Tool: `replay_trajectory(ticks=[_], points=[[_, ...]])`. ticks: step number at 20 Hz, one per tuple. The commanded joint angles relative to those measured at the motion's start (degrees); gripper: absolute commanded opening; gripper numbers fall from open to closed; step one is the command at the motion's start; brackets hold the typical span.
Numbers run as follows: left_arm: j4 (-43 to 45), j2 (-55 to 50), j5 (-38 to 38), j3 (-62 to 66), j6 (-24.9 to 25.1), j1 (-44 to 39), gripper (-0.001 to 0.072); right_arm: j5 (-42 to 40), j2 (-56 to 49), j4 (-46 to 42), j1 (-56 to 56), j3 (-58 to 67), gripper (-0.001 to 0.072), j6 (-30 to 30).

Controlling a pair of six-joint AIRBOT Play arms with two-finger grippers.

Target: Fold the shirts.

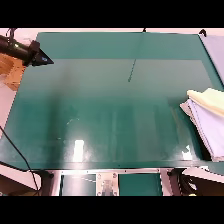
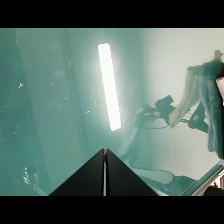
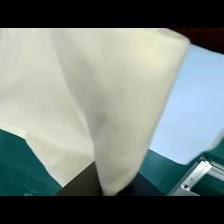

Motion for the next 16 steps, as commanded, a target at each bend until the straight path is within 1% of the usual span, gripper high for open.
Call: replay_trajectory(ticks=[1,2,3,4,5,6,8,9,10,11,12,13,15,16], points=[[0.00,0.04,-0.39,-0.02,0.09,0.04,0.0028,0.20,1.97,-11.82,-0.17,-12.70,0.0014,0.09],[0.00,0.04,-0.39,-0.02,0.09,0.04,0.0028,-0.59,1.97,-13.22,-0.17,-15.67,0.0015,-0.02],[0.00,0.04,-0.37,0.00,0.09,0.04,0.0028,-1.18,1.95,-13.86,-0.17,-18.08,0.0090,0.00],[0.00,0.04,-0.37,0.00,0.09,0.04,0.0028,-1.57,1.88,-14.12,-0.17,-20.15,0.0375,0.02],[-0.02,0.04,-0.33,-0.02,0.09,0.04,0.0028,-1.62,1.51,-14.58,-0.17,-21.14,0.0559,0.00],[0.00,0.04,-0.22,0.00,0.09,0.04,0.0028,-1.40,1.07,-14.84,-0.17,-20.96,0.0559,0.00],[-0.02,0.04,0.48,0.00,0.07,0.04,0.0028,-1.16,0.26,-13.99,0.07,-17.73,0.0557,0.26],[-0.09,0.04,0.76,0.00,0.07,0.04,0.0028,-1.25,-0.52,-11.19,0.57,-14.16,0.0547,0.26],[-0.24,0.04,0.85,0.00,0.04,0.04,0.0028,-1.25,-1.36,-7.67,1.44,-10.12,0.0451,0.24],[-0.96,0.07,0.92,0.00,0.07,0.04,0.0027,-1.29,-2.19,-3.69,2.64,-5.81,0.0235,-0.04],[-2.40,0.11,0.94,0.00,0.04,0.04,0.0027,-2.14,-2.62,0.39,4.35,-1.84,0.0065,-1.03],[-4.35,0.26,0.98,0.00,0.02,0.04,0.0027,-3.96,-2.60,3.78,6.38,1.09,0.0016,-1.90],[-7.34,1.07,2.21,-0.02,-1.25,0.04,0.0026,-7.72,-2.56,11.30,11.87,5.31,0.0014,-3.50],[-7.32,1.73,2.60,0.00,-1.84,-0.11,0.0025,-9.46,-2.38,14.82,14.56,5.66,0.0014,-4.52]])
